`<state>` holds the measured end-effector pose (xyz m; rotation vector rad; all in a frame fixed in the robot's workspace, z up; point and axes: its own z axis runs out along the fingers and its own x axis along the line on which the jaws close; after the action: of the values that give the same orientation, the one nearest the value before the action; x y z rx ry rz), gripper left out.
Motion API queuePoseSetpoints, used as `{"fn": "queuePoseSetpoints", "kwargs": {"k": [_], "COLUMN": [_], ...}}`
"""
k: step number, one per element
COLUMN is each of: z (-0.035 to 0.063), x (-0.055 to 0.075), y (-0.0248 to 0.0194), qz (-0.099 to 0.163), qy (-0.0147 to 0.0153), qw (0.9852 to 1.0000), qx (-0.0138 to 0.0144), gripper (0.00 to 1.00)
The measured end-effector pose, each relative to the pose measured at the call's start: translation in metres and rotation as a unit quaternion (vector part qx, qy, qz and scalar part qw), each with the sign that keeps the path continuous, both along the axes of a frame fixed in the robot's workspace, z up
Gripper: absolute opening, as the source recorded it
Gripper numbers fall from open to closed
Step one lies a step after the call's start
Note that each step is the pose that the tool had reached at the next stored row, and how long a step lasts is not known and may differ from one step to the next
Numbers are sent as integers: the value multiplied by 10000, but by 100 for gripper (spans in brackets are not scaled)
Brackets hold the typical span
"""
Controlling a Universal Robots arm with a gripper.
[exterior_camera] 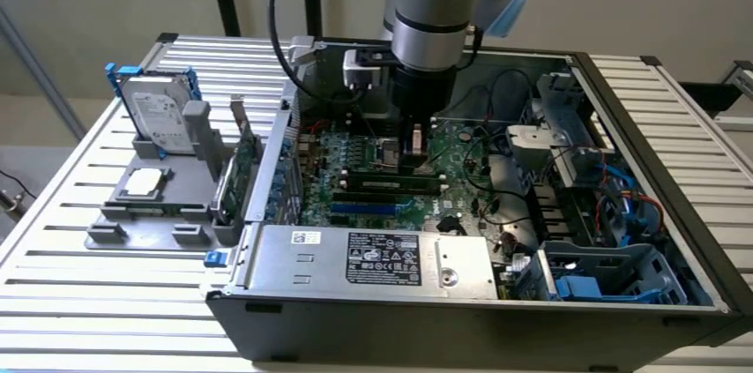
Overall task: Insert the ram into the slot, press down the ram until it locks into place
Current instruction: 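Insert the ram into the slot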
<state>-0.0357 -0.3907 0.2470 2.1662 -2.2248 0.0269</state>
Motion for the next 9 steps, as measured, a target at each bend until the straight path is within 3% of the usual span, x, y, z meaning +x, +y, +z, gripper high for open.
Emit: {"fn": "queuePoseSetpoints", "kwargs": {"k": [2,5,9], "z": [26,33,34], "x": [-16,-71,-77], "y": [0,0,0], "qz": [-2,-4,-4], "qy": [0,0,0], "qw": [10000,10000,10000], "qx": [3,5,5], "gripper": [21,11,11]}}
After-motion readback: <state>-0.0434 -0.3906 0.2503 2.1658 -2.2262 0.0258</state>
